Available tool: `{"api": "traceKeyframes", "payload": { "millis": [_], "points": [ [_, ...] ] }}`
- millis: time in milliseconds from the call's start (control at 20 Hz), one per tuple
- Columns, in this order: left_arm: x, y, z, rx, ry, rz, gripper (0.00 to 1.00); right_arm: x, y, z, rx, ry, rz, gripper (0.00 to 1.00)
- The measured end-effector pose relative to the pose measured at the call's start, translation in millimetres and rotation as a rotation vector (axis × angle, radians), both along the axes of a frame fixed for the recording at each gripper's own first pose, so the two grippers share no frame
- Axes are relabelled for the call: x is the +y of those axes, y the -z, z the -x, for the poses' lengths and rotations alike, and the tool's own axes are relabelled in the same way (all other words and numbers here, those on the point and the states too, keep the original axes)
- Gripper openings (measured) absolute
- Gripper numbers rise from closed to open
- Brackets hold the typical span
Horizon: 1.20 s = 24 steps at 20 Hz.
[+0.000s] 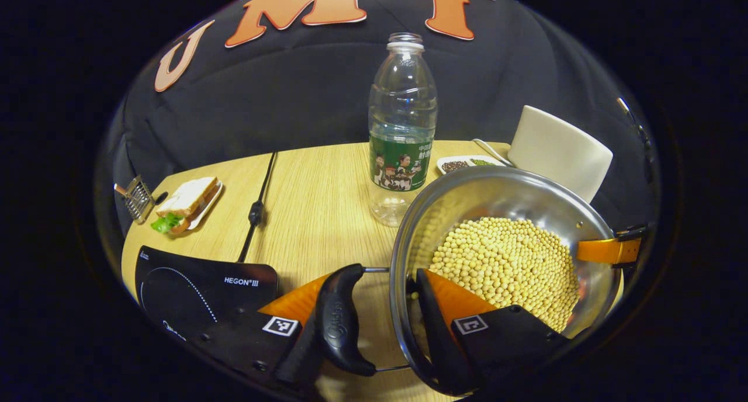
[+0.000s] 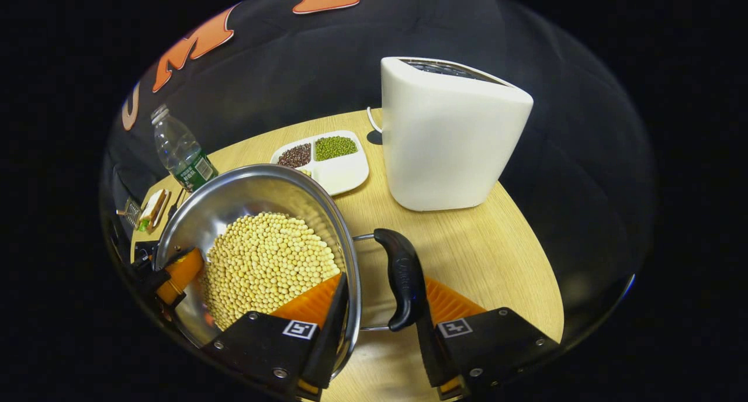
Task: First push the handle of the pot to place it horizontally, then grasp the pot with both hands and set it on the induction cooktop.
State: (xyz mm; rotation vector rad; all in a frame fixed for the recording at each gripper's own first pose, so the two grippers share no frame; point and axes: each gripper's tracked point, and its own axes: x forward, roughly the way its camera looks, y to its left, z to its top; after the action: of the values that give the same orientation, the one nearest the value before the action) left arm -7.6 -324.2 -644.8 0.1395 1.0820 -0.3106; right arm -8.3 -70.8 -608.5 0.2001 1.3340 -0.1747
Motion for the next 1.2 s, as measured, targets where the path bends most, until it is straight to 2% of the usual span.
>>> {"api": "traceKeyframes", "payload": {
  "millis": [50, 150, 200, 300, 350, 400, 600, 650, 1050, 1100, 1150, 1200],
  "points": [
    [-1, 2, 3, 0.009, -0.006, 0.002, 0.8, 0, -1, 1, 0.003, 0.004, -0.004, 0.58],
    [0, 0, 3, 0.008, -0.014, 0.008, 0.82, 3, -2, 5, 0.012, 0.01, -0.003, 0.53],
    [-1, -1, 6, 0.017, -0.024, 0.008, 0.78, 4, -5, 7, 0.013, 0.008, 0.002, 0.53],
    [3, -8, 6, 0.008, -0.027, 0.0, 0.78, 6, -14, 11, 0.017, 0.002, 0.005, 0.52],
    [4, -16, 5, -0.008, -0.027, -0.002, 0.78, 8, -20, 11, 0.009, 0.005, 0.005, 0.48],
    [7, -23, 0, -0.03, -0.028, 0.0, 0.78, 11, -25, 9, -0.006, 0.005, 0.006, 0.52],
    [22, -59, -6, -0.09, -0.023, 0.009, 0.75, 24, -61, 2, -0.062, -0.002, 0.015, 0.52],
    [27, -67, -8, -0.097, -0.025, 0.011, 0.8, 29, -69, 1, -0.073, -0.006, 0.014, 0.52],
    [87, -129, -13, -0.162, -0.058, 0.005, 0.77, 80, -130, -4, -0.149, -0.051, -0.012, 0.51],
    [95, -138, -13, -0.17, -0.065, 0.002, 0.75, 88, -137, -5, -0.159, -0.06, -0.016, 0.47],
    [103, -145, -14, -0.181, -0.075, 0.002, 0.75, 95, -143, -6, -0.169, -0.067, -0.021, 0.52],
    [116, -152, -14, -0.19, -0.085, -0.002, 0.77, 104, -150, -8, -0.179, -0.076, -0.025, 0.52]
  ]
}}
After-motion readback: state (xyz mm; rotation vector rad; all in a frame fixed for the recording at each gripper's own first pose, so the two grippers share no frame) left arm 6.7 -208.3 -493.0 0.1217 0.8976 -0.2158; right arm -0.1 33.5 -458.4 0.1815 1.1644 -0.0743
